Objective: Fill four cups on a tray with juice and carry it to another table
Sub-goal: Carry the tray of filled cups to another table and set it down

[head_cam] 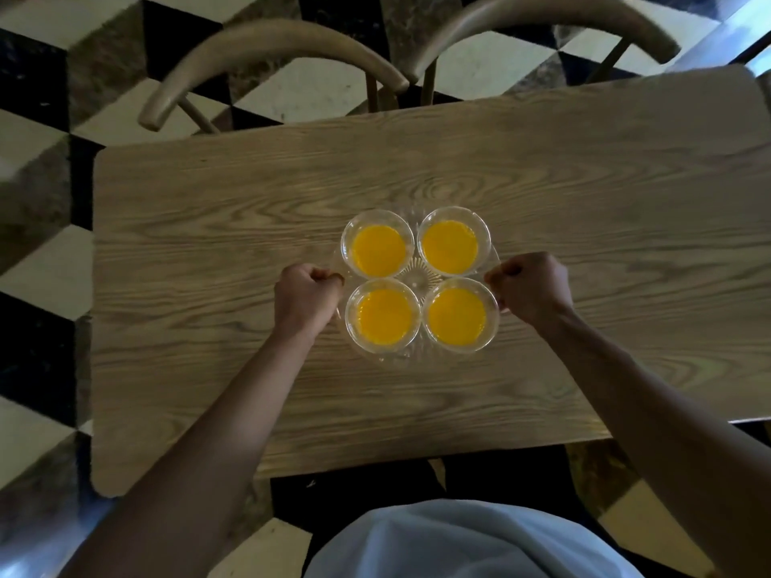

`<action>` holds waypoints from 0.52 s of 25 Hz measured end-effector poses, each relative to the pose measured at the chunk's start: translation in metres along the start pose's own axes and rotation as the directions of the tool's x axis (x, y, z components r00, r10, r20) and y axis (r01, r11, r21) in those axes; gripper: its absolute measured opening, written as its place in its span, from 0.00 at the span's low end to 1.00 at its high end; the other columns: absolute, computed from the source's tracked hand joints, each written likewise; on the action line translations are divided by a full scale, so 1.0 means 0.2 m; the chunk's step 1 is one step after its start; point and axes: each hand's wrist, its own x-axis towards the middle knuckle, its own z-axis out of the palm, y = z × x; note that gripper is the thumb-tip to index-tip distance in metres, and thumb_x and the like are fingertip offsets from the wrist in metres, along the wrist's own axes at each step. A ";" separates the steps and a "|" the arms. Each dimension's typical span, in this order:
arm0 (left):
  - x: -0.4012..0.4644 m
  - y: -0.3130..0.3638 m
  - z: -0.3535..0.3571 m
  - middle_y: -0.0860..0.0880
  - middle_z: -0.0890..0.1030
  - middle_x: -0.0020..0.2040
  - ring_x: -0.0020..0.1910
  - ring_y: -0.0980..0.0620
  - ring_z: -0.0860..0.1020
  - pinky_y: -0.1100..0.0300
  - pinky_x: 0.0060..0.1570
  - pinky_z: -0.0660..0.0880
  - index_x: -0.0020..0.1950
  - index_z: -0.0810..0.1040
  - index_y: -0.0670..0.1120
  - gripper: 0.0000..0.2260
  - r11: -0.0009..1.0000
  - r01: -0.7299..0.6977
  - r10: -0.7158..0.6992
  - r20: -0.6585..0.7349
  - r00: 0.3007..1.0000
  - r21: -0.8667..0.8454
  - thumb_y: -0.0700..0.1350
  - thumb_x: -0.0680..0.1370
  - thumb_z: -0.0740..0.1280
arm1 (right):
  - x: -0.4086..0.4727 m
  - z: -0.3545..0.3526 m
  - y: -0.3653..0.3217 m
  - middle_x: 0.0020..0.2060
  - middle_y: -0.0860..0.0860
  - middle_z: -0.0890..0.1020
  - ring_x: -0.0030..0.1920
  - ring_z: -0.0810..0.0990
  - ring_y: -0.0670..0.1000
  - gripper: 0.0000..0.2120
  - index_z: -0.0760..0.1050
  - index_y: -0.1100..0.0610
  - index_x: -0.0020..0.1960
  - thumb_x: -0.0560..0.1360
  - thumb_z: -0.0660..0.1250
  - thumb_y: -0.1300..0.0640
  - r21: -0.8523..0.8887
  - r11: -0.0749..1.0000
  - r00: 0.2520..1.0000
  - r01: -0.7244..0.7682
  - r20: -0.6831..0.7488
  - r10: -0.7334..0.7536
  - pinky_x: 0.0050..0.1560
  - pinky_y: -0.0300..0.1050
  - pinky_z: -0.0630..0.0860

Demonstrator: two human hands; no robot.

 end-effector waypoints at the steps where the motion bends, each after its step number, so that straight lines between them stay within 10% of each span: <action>1: 0.01 0.01 0.01 0.42 0.86 0.34 0.33 0.41 0.86 0.39 0.36 0.84 0.41 0.83 0.42 0.04 1.000 0.011 -0.011 0.000 1.000 0.006 0.40 0.74 0.70 | 0.02 0.01 0.00 0.29 0.47 0.85 0.26 0.83 0.42 0.08 0.86 0.55 0.39 0.75 0.72 0.63 -0.006 1.000 1.000 -0.002 0.006 0.002 0.24 0.29 0.75; 13: 0.18 0.04 0.14 0.45 0.84 0.31 0.26 0.50 0.81 0.51 0.33 0.83 0.43 0.83 0.45 0.06 0.998 0.007 -0.006 -0.019 1.000 0.057 0.40 0.77 0.68 | 0.20 0.02 0.01 0.32 0.50 0.85 0.28 0.85 0.46 0.05 0.87 0.57 0.42 0.75 0.74 0.62 -0.044 0.999 1.000 -0.018 0.019 0.019 0.25 0.33 0.77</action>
